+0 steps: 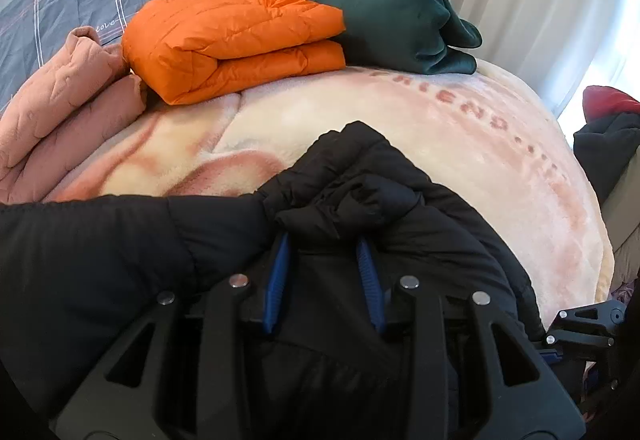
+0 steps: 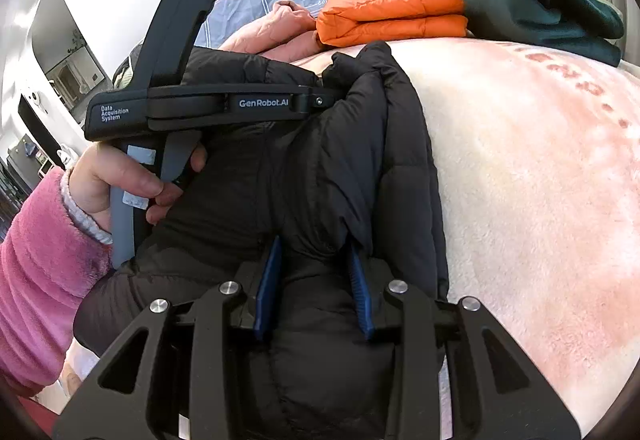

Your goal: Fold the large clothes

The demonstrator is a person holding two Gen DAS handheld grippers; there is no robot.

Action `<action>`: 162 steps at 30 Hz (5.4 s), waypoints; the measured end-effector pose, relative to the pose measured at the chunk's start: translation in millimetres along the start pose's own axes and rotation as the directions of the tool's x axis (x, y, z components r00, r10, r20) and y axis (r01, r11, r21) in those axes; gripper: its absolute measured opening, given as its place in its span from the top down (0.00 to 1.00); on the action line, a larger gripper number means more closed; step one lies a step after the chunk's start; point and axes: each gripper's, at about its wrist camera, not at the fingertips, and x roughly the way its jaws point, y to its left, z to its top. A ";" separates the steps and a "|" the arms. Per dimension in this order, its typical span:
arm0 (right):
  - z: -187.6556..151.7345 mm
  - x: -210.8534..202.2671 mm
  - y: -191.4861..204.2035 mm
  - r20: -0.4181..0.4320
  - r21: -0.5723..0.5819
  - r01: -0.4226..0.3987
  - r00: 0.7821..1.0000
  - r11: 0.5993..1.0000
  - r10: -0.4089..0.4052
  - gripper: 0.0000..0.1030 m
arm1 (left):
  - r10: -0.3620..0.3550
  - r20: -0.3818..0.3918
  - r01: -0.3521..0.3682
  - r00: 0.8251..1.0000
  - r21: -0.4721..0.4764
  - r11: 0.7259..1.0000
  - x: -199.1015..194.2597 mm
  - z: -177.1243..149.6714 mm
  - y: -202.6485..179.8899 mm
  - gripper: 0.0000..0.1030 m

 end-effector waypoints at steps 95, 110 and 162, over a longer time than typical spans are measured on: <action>-74.6 -63.0 132.7 -0.208 -0.345 -0.440 0.897 0.829 0.390 0.75 | 0.068 -0.099 -0.063 0.993 0.062 0.996 15.4 9.5 -8.4 0.96; -56.7 -79.8 10.4 0.006 0.052 -0.133 0.991 0.990 0.133 0.76 | -0.006 -0.066 0.007 0.998 0.014 1.000 9.1 4.0 -2.4 0.96; -26.5 -43.0 -47.8 -0.010 0.355 -0.196 0.977 0.914 0.213 0.52 | -0.049 -0.007 0.048 0.999 -0.044 0.998 -17.6 7.8 2.5 0.89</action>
